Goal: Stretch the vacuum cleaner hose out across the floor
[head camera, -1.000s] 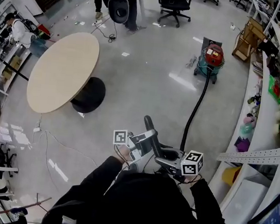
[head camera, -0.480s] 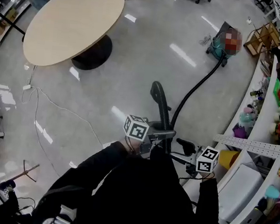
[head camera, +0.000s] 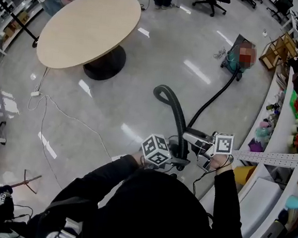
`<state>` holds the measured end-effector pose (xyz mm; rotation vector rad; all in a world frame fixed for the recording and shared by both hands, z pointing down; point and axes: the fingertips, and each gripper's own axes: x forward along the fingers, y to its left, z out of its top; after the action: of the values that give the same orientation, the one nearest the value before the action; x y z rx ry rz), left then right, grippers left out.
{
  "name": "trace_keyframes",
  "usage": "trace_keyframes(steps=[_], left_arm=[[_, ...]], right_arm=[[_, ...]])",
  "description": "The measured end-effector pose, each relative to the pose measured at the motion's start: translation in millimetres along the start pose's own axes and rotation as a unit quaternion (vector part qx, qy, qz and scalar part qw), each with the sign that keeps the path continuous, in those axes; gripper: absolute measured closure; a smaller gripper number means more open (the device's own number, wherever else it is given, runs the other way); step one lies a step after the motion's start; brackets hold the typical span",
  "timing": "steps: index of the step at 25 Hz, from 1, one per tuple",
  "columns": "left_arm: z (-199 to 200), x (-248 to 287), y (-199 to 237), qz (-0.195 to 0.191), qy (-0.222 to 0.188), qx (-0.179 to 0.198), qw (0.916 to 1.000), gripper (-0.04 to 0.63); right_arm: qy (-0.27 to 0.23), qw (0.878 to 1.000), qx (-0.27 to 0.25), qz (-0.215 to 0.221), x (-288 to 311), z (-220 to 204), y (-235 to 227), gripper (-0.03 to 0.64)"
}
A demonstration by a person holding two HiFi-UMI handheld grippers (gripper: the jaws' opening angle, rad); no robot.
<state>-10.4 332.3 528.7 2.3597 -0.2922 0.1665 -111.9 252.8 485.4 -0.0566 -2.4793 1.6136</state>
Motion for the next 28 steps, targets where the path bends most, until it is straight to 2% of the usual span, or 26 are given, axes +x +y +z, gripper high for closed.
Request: trace_keyframes(steps=[3, 4, 5, 6, 8, 11, 12, 13, 14, 15, 16, 18, 19, 20, 22, 24, 25, 26, 28], left_arm=[[-31, 37, -31, 0.014, 0.057, 0.034, 0.9977, 0.396], [-44, 50, -40, 0.02, 0.075, 0.044, 0.996, 0.393], [-57, 63, -48, 0.025, 0.094, 0.05, 0.994, 0.393], [-71, 75, -56, 0.028, 0.114, 0.051, 0.9918, 0.388], [-100, 89, -72, 0.025, 0.147, 0.021, 0.9885, 0.338], [-146, 86, -94, 0.014, 0.161, -0.077, 0.9839, 0.313], [-155, 80, -96, 0.013, 0.141, -0.118, 0.9828, 0.313], [-156, 71, -93, 0.017, 0.101, -0.163, 0.9813, 0.313], [-149, 62, -87, 0.025, 0.041, -0.209, 0.9768, 0.313], [-136, 51, -77, 0.035, -0.03, -0.253, 0.9664, 0.313], [-119, 41, -66, 0.043, -0.103, -0.295, 0.949, 0.313], [-83, 31, -51, 0.025, -0.226, -0.356, 0.9065, 0.296], [-71, 33, -48, 0.01, -0.261, -0.369, 0.8917, 0.271], [-65, 36, -45, 0.001, -0.28, -0.376, 0.8834, 0.261], [-62, 42, -37, -0.005, -0.3, -0.38, 0.8747, 0.259], [-55, 37, -36, -0.018, -0.322, -0.374, 0.8693, 0.28], [-51, 33, -39, -0.028, -0.329, -0.365, 0.8704, 0.353], [-49, 28, -46, -0.036, -0.33, -0.353, 0.875, 0.361], [-51, 19, -65, -0.048, -0.314, -0.317, 0.8936, 0.385]], right_arm=[[0.079, 0.997, -0.01, 0.021, -6, -51, 10, 0.277], [0.091, 0.995, -0.023, 0.017, -16, -68, 9, 0.294], [0.092, 0.995, -0.037, 0.013, -29, -83, 7, 0.356], [0.086, 0.995, -0.048, 0.012, -43, -96, 5, 0.374], [0.066, 0.995, -0.067, 0.018, -70, -119, 5, 0.38], [0.038, 0.995, -0.083, 0.032, -111, -153, 8, 0.383], [0.034, 0.995, -0.09, 0.036, -123, -166, 9, 0.386], [0.035, 0.993, -0.101, 0.038, -133, -182, 9, 0.388], [0.04, 0.992, -0.116, 0.039, -142, -199, 10, 0.39], [0.047, 0.989, -0.133, 0.038, -149, -216, 11, 0.391], [0.052, 0.987, -0.15, 0.037, -155, -230, 13, 0.394], [0.058, 0.982, -0.178, 0.034, -164, -253, 19, 0.4], [0.061, 0.979, -0.191, 0.032, -166, -265, 24, 0.402], [0.069, 0.976, -0.205, 0.03, -167, -277, 29, 0.402], [0.101, 0.965, -0.243, 0.018, -163, -305, 37, 0.402], [0.145, 0.948, -0.284, -0.011, -151, -331, 39, 0.405], [0.161, 0.941, -0.297, -0.029, -142, -340, 36, 0.405], [0.172, 0.937, -0.301, -0.048, -133, -347, 32, 0.407], [0.195, 0.935, -0.285, -0.085, -115, -364, 22, 0.411]])
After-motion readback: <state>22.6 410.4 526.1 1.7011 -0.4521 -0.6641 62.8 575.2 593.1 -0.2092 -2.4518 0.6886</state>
